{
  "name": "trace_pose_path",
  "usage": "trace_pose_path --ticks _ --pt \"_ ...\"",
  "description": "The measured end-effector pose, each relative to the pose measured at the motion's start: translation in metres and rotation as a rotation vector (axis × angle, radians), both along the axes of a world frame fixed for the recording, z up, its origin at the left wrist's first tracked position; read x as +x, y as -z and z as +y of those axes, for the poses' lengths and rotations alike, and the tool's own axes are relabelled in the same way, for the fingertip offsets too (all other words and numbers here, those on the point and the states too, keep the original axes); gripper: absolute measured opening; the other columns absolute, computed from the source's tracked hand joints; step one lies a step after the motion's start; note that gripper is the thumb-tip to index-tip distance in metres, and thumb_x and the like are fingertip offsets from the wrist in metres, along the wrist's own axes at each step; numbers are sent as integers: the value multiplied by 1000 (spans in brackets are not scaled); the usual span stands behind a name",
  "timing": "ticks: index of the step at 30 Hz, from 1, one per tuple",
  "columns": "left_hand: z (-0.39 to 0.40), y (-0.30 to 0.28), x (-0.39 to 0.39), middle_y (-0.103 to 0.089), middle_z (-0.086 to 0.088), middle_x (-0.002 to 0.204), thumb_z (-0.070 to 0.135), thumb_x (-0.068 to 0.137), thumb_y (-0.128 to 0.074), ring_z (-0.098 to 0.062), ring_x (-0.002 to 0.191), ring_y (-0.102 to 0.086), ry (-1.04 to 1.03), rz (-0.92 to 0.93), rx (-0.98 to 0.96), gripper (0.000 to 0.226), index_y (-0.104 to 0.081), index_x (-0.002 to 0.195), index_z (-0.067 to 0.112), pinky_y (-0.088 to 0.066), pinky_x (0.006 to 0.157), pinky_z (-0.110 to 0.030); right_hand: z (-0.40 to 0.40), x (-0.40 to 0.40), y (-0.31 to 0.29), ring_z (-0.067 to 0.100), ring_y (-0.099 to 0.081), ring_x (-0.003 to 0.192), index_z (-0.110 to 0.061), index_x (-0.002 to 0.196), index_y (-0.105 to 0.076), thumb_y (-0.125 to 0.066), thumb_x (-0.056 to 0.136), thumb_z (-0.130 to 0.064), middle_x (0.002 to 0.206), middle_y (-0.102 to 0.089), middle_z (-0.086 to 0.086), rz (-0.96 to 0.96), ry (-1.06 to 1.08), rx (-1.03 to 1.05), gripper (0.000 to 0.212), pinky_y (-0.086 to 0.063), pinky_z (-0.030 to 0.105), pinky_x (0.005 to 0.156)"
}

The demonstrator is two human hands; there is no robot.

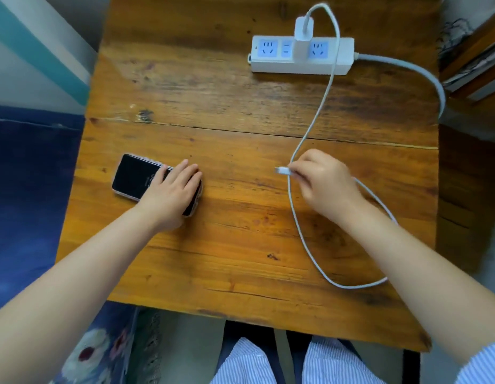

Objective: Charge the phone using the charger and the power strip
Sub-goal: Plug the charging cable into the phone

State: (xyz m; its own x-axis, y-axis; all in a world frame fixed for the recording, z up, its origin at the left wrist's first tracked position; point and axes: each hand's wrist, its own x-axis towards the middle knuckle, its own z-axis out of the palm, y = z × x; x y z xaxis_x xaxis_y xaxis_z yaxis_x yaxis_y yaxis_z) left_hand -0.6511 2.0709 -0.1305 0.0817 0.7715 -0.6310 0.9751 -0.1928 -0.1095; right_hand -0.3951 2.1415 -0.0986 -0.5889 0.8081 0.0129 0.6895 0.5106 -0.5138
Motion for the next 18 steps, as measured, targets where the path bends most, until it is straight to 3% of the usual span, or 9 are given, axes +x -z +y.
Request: trace_pose_path --ticks 4,9,13,18 --pt "6 0 -13 0 -8 157 24 75 -70 -25 144 0 104 74 -30 102 4 144 11 -11 117 -41 -24 -48 12 42 -59 81 10 82 -65 -55 78 11 84 -64 30 22 -116 -122 10 -52 48 70" --pt "11 -3 -21 -23 -12 149 32 71 -73 -26 136 -22 177 -4 17 100 -7 143 9 -23 114 -33 -38 -76 32 34 -52 96 -1 100 -64 -46 88 -1 99 -67 18 -41 -91 -203 21 -46 43 82" --pt "5 -7 -30 -30 -17 144 31 66 -75 -31 133 -27 105 -222 104 99 -18 141 3 -29 111 -37 -44 -87 23 39 -59 79 4 87 -68 -57 80 6 82 -70 24 119 -20 -160 13 -53 44 68" --pt "0 -27 -32 -52 -35 120 17 45 -88 -50 110 -52 77 -421 283 98 -41 126 -12 -47 89 -52 -44 -88 0 38 -61 59 5 75 -71 -67 68 9 64 -69 22 225 8 -28 9 -54 40 54"
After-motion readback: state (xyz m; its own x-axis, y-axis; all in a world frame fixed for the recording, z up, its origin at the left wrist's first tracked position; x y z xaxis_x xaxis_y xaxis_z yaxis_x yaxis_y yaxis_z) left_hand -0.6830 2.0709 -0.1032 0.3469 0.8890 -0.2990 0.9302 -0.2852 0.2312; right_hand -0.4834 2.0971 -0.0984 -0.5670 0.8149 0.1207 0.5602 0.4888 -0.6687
